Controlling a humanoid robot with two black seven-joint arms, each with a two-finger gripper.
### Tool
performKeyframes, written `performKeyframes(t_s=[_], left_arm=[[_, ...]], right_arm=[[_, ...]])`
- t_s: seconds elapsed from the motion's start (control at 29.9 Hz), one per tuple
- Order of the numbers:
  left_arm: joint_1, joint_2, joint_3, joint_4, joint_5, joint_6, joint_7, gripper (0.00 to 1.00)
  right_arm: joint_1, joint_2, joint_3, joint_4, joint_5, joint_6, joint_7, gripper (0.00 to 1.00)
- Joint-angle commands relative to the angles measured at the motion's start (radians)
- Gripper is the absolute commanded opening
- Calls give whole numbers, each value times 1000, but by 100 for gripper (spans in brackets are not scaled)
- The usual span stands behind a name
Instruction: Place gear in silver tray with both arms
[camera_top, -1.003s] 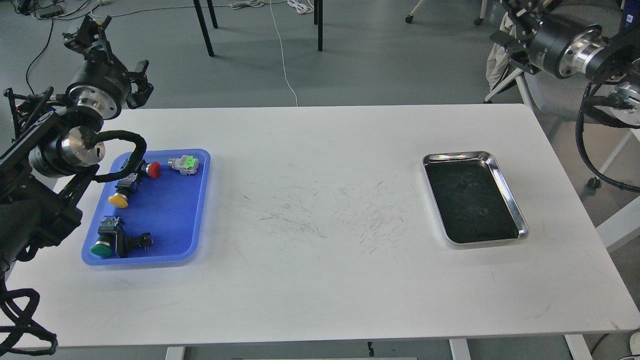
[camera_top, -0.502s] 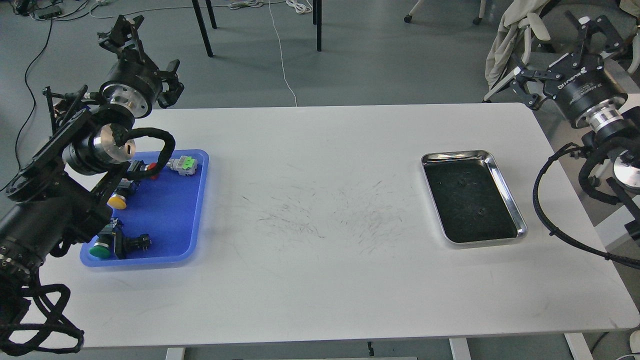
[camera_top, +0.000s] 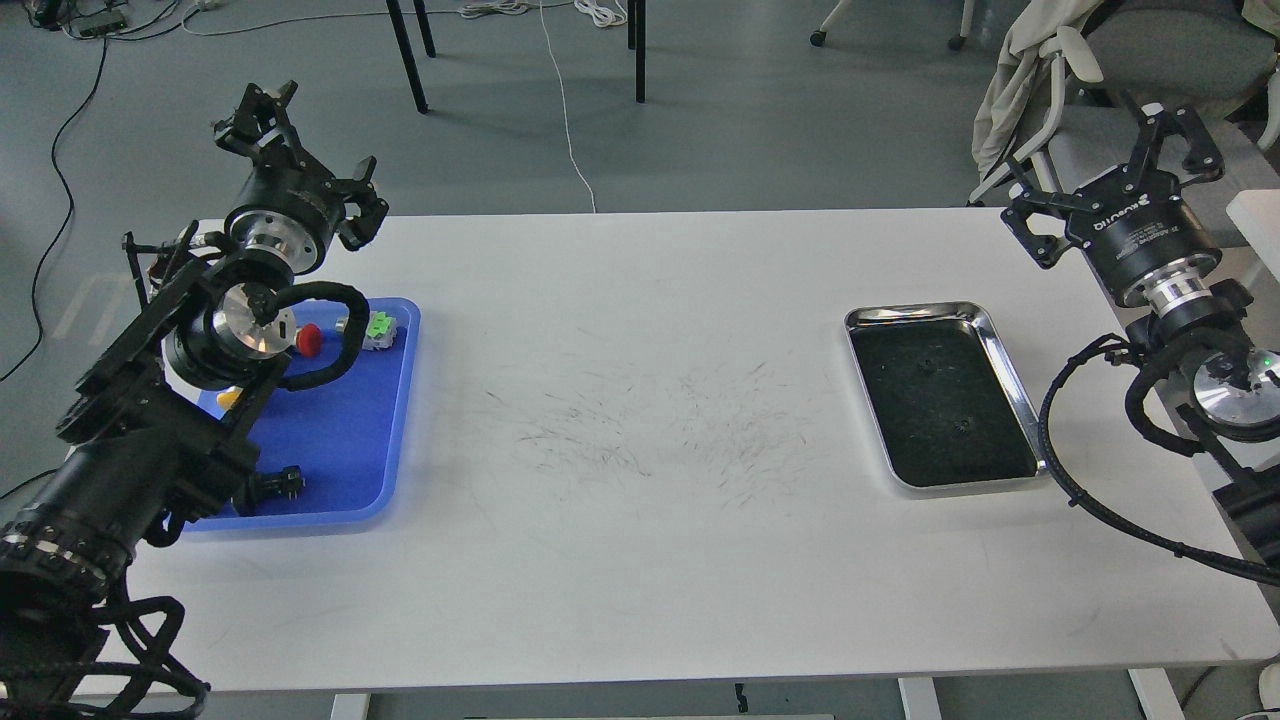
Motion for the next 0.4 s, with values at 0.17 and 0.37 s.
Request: performKeyframes(t_s=[0.17,0.37], left_arm=[[2,-13,-16,31,-4,-7,-57,98],[-4,-10,-11,25,5,-6,-61,98]], right_arm=[[2,62,16,-20,-2,-41,8,99],[1,62,19,-20,-2,-41,8,99]])
